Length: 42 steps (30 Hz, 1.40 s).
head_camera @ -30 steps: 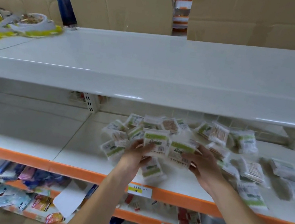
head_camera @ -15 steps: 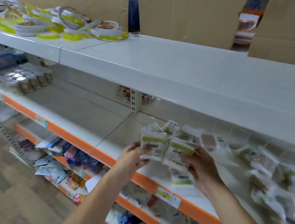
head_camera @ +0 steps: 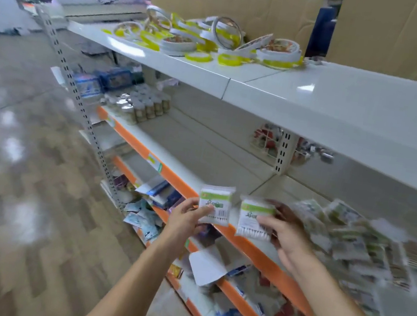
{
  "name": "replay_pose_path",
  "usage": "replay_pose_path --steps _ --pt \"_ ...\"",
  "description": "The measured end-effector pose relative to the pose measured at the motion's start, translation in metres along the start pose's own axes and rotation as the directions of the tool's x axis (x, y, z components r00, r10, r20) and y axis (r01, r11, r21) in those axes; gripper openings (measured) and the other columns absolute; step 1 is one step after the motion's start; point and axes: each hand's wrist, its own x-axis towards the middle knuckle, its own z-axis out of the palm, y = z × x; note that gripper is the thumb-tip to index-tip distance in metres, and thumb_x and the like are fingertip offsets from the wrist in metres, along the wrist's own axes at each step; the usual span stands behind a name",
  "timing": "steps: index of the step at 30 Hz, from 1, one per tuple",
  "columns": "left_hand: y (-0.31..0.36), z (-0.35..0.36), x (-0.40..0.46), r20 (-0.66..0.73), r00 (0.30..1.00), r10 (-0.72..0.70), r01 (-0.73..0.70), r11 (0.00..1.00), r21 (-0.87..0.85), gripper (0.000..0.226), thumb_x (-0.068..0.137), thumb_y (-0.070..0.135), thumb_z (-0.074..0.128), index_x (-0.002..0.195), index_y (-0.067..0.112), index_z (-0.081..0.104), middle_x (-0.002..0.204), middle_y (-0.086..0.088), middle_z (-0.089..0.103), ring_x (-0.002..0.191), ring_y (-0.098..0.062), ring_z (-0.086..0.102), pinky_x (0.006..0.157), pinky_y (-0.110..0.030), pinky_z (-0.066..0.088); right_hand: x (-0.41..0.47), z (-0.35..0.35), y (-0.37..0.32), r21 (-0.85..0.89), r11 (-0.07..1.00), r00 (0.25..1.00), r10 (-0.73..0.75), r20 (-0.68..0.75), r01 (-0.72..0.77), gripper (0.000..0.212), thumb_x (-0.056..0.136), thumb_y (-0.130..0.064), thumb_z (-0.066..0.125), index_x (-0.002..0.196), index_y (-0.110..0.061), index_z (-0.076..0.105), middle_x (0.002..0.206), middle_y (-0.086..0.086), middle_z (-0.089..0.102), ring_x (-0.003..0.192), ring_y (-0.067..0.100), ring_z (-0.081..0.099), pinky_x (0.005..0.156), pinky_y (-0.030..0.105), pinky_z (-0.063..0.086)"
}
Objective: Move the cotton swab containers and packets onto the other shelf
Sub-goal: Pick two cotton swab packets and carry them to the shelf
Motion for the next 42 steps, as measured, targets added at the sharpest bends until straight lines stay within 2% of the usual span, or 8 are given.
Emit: replay_pose_path --steps 7,11,19,23,27,35,39,42 --pt "0.025 -0.082 0.017 -0.093 0.995 0.044 -0.042 0.999 0.014 0.026 0.089 0.016 0.071 0.113 0.007 0.066 0.111 -0.012 0.073 0.097 -0.028 0.07 0.082 -0.039 0.055 0.031 0.099 0.025 0.012 0.999 0.997 0.049 0.067 -0.05 0.033 0.079 0.015 0.066 0.107 -0.002 0.066 0.094 0.013 0.077 0.077 0.026 0.075 0.059 0.032 0.06" --pt "0.033 -0.13 0.027 -0.14 0.989 0.043 -0.047 0.999 -0.025 0.021 0.088 0.012 0.072 0.107 0.006 0.066 0.106 -0.012 0.072 0.091 -0.024 0.068 0.079 -0.038 0.052 0.049 0.148 0.041 -0.01 0.998 0.988 0.059 0.139 -0.058 0.032 0.081 0.014 0.065 0.108 -0.003 0.066 0.1 0.017 0.074 0.083 0.03 0.072 0.074 0.039 0.06" --pt "0.042 -0.221 0.049 -0.254 0.965 0.063 -0.079 0.996 -0.052 0.017 0.086 0.015 0.075 0.102 0.015 0.07 0.095 0.002 0.075 0.075 -0.008 0.069 0.068 -0.024 0.053 0.086 0.24 0.071 -0.031 0.994 0.972 0.111 0.207 -0.107 0.03 0.081 0.007 0.067 0.108 -0.007 0.067 0.089 0.012 0.077 0.076 0.034 0.064 0.071 0.042 0.046" --pt "0.048 -0.253 0.072 -0.298 0.953 0.053 -0.073 0.996 -0.057 0.017 0.086 0.018 0.075 0.102 0.017 0.071 0.099 0.002 0.075 0.081 -0.01 0.069 0.079 -0.03 0.051 0.113 0.278 0.077 -0.038 0.992 0.964 0.128 0.235 -0.123 0.034 0.078 0.012 0.067 0.107 -0.005 0.069 0.095 0.015 0.076 0.079 0.028 0.075 0.062 0.035 0.058" --pt "0.06 -0.28 0.105 -0.336 0.94 0.062 -0.077 0.997 -0.032 0.012 0.085 0.02 0.076 0.096 0.021 0.072 0.094 0.006 0.075 0.082 -0.011 0.066 0.079 -0.031 0.049 0.153 0.316 0.078 -0.044 0.993 0.956 0.121 0.265 -0.114 0.037 0.076 0.01 0.069 0.108 -0.008 0.07 0.098 0.014 0.077 0.085 0.029 0.075 0.068 0.039 0.061" --pt "0.1 -0.306 0.203 -0.328 0.938 0.114 -0.122 0.992 -0.004 0.01 0.085 0.013 0.076 0.091 0.019 0.071 0.085 0.007 0.075 0.068 -0.005 0.07 0.059 -0.021 0.054 0.241 0.373 0.056 -0.097 0.994 0.975 0.066 0.214 -0.046 0.031 0.077 0.01 0.068 0.096 -0.014 0.07 0.089 0.006 0.075 0.082 0.025 0.068 0.08 0.041 0.057" --pt "0.121 -0.303 0.253 -0.301 0.945 0.127 -0.13 0.991 0.01 0.016 0.085 0.019 0.077 0.099 0.015 0.069 0.097 -0.001 0.073 0.083 -0.018 0.065 0.078 -0.035 0.048 0.277 0.387 0.044 -0.111 0.994 0.986 0.032 0.163 -0.014 0.029 0.075 0.012 0.068 0.098 -0.006 0.071 0.096 0.016 0.075 0.086 0.033 0.071 0.081 0.048 0.058" --pt "0.129 -0.298 0.285 -0.284 0.952 0.118 -0.114 0.993 0.03 0.026 0.084 0.022 0.078 0.107 0.014 0.069 0.108 -0.005 0.071 0.096 -0.021 0.065 0.081 -0.034 0.05 0.296 0.383 0.037 -0.158 0.987 0.994 -0.013 0.109 0.03 0.025 0.074 0.008 0.072 0.085 -0.014 0.072 0.081 0.005 0.075 0.076 0.024 0.071 0.067 0.031 0.059"
